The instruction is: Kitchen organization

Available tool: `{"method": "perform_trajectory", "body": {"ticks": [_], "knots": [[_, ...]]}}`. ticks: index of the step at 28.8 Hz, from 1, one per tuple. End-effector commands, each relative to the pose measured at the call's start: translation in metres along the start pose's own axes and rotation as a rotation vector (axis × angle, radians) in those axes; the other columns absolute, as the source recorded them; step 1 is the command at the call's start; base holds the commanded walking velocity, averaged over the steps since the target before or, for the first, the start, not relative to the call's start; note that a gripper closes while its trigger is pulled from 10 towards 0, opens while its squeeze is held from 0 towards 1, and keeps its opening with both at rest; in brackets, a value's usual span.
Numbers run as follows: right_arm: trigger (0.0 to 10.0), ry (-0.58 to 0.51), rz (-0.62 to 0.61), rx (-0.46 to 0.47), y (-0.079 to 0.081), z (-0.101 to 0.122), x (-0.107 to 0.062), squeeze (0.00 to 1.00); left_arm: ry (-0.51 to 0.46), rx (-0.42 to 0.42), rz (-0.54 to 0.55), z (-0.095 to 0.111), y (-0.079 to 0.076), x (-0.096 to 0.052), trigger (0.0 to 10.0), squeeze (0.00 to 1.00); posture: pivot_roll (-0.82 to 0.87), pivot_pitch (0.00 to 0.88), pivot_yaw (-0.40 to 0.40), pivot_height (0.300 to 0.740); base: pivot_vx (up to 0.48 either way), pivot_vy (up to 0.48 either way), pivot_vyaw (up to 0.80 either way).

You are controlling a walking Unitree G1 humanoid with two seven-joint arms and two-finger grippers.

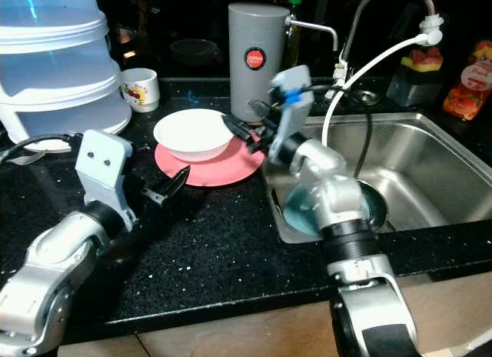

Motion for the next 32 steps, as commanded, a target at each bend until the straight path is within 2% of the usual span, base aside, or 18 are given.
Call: {"method": "perform_trajectory", "body": {"ticks": [1, 2, 7, 11, 17, 22, 26, 32], "knots": [[10.0, 0.008, 0.053, -0.13, 0.014, -0.002, 0.008, 0.75, 0.05, 0.01, 0.048, -0.01, 0.01, -0.004, 10.0, 0.0, 0.02, 0.045, -0.037, 0.74, 0.0, 0.0, 0.0], [10.0, 0.004, 0.064, -0.153, 0.018, -0.002, 0.014, 0.0, 0.058, 0.019, 0.055, -0.012, 0.013, -0.005, 10.0, 0.0, 0.02, 0.045, -0.037, 0.74, 0.0, 0.0, 0.0], [10.0, -0.029, 0.072, -0.153, 0.024, 0.002, 0.026, 0.0, 0.059, 0.03, 0.059, -0.01, 0.016, -0.005, 10.0, 0.0, 0.03, 0.043, -0.045, 0.74, 0.0, 0.0, 0.0], [10.0, -0.05, 0.124, -0.141, 0.031, 0.004, 0.037, 0.0, 0.058, 0.033, 0.028, -0.006, 0.014, -0.006, 10.0, 0.0, 0.04, 0.052, -0.056, 0.74, 0.0, 0.0, 0.0], [10.0, -0.051, 0.159, -0.15, 0.038, 0.002, 0.044, 0.0, 0.068, 0.026, -0.006, -0.006, 0.01, -0.008, 10.0, 0.0, 0.04, 0.06, -0.058, 0.74, 0.0, 0.0, 0.0], [10.0, 0.027, 0.249, -0.109, 0.051, -0.013, 0.052, 0.0, 0.081, -0.01, -0.1, -0.006, -0.004, -0.012, 10.0, 0.0, 0.05, 0.076, -0.057, 0.74, 0.0, 0.0, 0.0], [10.0, 0.035, 0.247, -0.115, 0.051, -0.014, 0.054, 0.0, 0.087, -0.011, -0.119, -0.006, -0.007, -0.012, 10.0, 0.0, 0.05, 0.076, -0.057, 0.74, 0.0, 0.0, 0.0], [10.0, 0.095, 0.198, -0.185, 0.048, -0.019, 0.06, 0.0, 0.112, -0.019, -0.134, -0.007, -0.009, -0.014, 10.0, 0.0, 0.04, 0.083, -0.052, 0.74, 0.0, 0.0, 0.0]]}}
Point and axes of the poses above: a point about 5 cm out from each wrist's last joint towards the gripper, its own x axis pointing out of the wrist towards the gripper, its own z axis along the axis of the wrist's last joint, y = z × x, the point moved 3 cm from there along x, pointing out of the wrist towards the gripper, and after that the axes turned 12 degrees about -x, right-handed, at the moved point
